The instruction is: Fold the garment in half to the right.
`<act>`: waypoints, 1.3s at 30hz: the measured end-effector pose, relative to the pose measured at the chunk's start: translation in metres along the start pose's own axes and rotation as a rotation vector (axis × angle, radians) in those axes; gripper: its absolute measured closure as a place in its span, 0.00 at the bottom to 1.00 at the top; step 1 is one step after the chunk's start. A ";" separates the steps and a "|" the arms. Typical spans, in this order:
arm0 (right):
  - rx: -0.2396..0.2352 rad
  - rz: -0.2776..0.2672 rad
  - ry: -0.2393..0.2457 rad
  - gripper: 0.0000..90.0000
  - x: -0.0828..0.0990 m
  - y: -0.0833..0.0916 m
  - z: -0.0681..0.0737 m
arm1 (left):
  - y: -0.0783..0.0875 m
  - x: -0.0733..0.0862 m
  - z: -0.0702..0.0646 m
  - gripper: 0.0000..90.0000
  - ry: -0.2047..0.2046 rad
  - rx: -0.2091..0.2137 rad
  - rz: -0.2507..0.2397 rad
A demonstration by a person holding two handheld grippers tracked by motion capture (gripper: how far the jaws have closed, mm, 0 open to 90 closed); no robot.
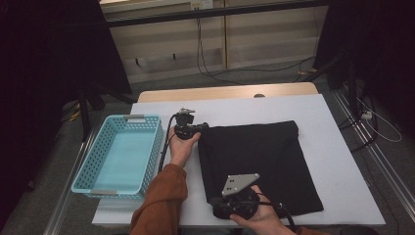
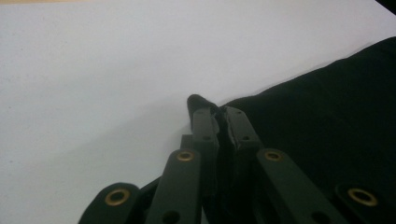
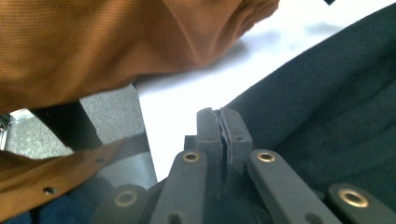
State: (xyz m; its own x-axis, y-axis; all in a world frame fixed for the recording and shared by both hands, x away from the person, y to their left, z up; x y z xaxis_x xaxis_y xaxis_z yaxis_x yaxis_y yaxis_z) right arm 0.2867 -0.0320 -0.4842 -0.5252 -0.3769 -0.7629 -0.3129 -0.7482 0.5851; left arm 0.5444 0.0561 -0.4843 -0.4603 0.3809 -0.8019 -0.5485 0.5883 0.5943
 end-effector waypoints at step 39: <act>0.119 0.066 -0.043 0.89 0.024 -0.015 -0.002 | -0.002 0.002 0.006 0.94 0.034 0.010 -0.017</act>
State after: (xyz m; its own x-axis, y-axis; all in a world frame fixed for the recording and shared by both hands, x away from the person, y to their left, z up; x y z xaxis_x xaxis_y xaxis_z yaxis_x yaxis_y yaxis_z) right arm 0.2802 -0.0313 -0.5121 -0.5804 -0.3973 -0.7108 -0.3668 -0.6518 0.6638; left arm 0.5487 0.0597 -0.4875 -0.4749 0.3462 -0.8091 -0.5495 0.6014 0.5799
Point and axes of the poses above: each handheld gripper's, and its own axes: y roughly backward along the jaws, x roughly out of its underside, z roughly to its left, the point moved 7 cm from there along -y, roughly forward along the jaws, and after that the axes turned 11 degrees about -y, right-handed, at the moved point
